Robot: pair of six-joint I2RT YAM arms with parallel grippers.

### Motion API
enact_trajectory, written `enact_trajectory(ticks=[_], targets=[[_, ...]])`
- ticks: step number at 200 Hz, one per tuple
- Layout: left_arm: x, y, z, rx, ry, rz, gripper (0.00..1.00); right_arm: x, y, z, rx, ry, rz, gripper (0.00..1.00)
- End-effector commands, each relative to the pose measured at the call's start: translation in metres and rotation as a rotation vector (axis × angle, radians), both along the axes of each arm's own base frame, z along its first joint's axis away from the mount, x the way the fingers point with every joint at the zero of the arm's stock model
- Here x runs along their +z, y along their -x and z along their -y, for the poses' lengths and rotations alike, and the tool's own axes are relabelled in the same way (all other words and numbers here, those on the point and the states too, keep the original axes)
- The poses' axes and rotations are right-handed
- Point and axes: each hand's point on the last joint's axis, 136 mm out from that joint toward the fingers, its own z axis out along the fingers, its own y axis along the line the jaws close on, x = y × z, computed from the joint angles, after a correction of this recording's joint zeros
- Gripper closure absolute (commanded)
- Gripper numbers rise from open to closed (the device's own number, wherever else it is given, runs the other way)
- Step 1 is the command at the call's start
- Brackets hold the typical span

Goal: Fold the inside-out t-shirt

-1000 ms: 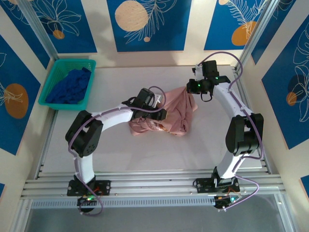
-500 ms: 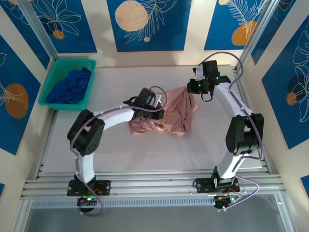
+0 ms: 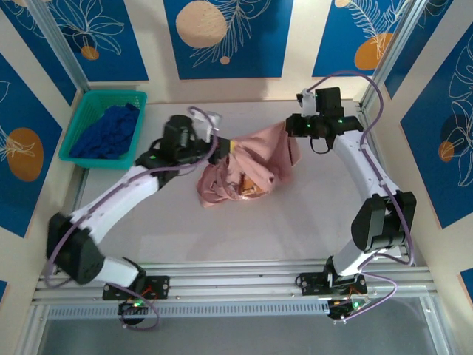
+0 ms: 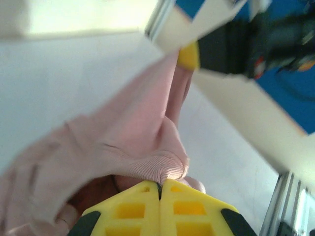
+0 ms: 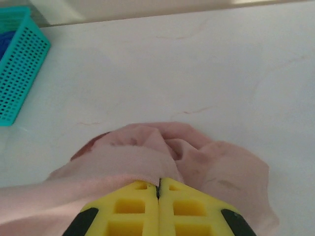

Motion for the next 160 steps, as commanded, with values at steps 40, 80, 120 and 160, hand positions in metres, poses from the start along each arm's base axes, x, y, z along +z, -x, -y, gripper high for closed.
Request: enact_trajectory(ticks=[40,80,120,160], targets=[[-0.023,0.006,-0.057,0.107,-0.031,-0.022,1.00,-0.036,0.007,0.004,-0.060,0.182,-0.082,0.59],[-0.040,0.007,-0.061,0.119,-0.042,-0.054,1.00,-0.105,0.074,-0.029,0.030,0.077,-0.249,0.53],[-0.036,0.005,-0.062,0.125,-0.039,-0.047,1.00,-0.163,0.098,-0.047,0.065,0.030,-0.387,0.47],[-0.029,0.005,-0.062,0.132,-0.022,-0.040,1.00,-0.181,0.078,-0.054,0.062,0.081,-0.383,0.73]])
